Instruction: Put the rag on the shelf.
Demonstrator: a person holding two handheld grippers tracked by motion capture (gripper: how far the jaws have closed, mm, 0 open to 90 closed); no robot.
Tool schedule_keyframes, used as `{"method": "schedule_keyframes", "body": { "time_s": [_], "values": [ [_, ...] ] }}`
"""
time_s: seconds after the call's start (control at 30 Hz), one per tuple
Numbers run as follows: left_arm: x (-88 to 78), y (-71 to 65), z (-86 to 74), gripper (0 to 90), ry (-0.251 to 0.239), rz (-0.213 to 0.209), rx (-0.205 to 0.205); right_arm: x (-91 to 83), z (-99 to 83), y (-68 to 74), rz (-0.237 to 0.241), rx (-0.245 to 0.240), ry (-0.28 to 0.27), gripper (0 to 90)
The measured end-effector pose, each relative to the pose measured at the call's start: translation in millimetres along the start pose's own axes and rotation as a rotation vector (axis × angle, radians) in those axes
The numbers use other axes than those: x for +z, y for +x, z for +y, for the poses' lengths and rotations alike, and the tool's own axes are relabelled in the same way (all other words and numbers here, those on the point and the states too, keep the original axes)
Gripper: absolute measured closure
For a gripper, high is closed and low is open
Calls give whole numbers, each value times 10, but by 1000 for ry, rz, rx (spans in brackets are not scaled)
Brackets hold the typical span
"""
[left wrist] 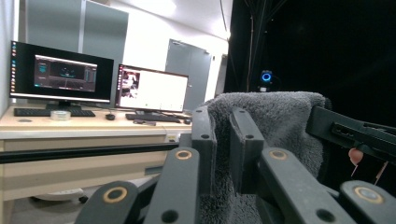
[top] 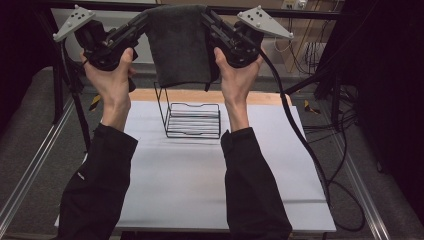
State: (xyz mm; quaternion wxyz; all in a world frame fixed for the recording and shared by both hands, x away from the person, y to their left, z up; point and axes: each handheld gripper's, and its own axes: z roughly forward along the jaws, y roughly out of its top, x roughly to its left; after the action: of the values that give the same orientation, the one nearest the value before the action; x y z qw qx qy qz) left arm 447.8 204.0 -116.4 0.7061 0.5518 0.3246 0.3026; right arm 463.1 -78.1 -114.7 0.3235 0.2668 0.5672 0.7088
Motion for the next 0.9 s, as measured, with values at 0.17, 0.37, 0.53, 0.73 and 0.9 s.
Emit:
{"method": "schedule_keyframes", "body": {
  "time_s": [0.17,0.37,0.53,0.73,0.9],
  "values": [
    [107,53,48,816,6,10,4,114,44,-80,-11,-18,5,786],
    [220,124,80,816,19,22,8,221,35,-159,-18,-10,-1,787],
    [285,218,26,816,33,26,-6,306,-23,-199,-24,-28,11,787],
    [353,297,-54,816,69,32,1,367,-118,-243,-30,-46,48,787],
    [397,340,-144,816,81,26,1,383,-185,-306,-41,-44,76,787]
  ]
}}
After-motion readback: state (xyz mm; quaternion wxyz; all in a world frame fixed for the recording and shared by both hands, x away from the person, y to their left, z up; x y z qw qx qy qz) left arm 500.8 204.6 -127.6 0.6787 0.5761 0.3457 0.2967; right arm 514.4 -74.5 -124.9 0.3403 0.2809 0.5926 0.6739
